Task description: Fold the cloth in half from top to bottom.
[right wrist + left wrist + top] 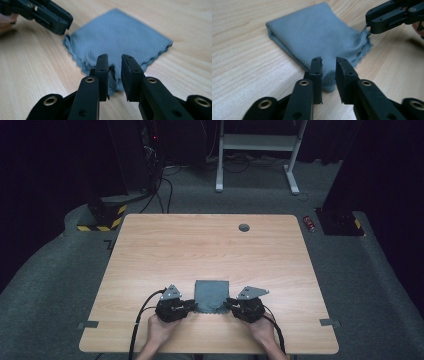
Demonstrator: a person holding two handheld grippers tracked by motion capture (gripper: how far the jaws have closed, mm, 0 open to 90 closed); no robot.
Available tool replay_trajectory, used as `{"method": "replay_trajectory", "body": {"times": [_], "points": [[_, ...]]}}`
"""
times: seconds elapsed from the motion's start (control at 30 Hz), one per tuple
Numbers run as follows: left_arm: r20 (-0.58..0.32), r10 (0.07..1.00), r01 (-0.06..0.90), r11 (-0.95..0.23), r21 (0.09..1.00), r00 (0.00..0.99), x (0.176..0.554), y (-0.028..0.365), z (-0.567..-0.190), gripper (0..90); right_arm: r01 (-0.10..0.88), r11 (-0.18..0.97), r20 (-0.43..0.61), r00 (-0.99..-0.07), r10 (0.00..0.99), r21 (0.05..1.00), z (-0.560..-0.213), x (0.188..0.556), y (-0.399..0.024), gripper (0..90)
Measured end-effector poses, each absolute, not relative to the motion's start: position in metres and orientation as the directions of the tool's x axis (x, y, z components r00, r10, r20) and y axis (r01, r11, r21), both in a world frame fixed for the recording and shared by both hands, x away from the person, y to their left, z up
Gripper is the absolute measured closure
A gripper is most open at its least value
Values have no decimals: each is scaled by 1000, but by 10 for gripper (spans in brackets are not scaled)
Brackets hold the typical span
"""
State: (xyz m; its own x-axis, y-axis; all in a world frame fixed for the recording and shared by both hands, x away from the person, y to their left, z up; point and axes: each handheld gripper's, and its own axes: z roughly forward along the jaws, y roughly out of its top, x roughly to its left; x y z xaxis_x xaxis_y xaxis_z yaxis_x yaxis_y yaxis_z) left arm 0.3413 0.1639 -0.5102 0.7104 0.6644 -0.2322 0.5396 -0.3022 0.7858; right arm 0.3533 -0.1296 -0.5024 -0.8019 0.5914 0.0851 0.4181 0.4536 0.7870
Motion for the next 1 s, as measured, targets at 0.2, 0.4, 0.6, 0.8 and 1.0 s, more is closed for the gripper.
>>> {"method": "replay_trajectory", "body": {"times": [0.2,0.4,0.6,0.8,1.0], "points": [[-193,690,527,-312,790,698,354,153,-500,677,421,415,92,-783,615,807,-489,359,-125,759],[-134,703,532,-385,754,698,364,137,-509,656,460,454,74,-760,646,763,-499,372,-104,762],[-118,706,537,-407,739,698,356,138,-515,630,461,495,52,-769,638,737,-507,364,-102,746],[-104,710,537,-420,732,697,346,145,-518,609,428,555,-11,-785,619,713,-515,351,-108,716],[-106,702,538,-430,725,704,338,154,-516,587,432,558,-14,-781,624,709,-516,349,-114,710]]}}
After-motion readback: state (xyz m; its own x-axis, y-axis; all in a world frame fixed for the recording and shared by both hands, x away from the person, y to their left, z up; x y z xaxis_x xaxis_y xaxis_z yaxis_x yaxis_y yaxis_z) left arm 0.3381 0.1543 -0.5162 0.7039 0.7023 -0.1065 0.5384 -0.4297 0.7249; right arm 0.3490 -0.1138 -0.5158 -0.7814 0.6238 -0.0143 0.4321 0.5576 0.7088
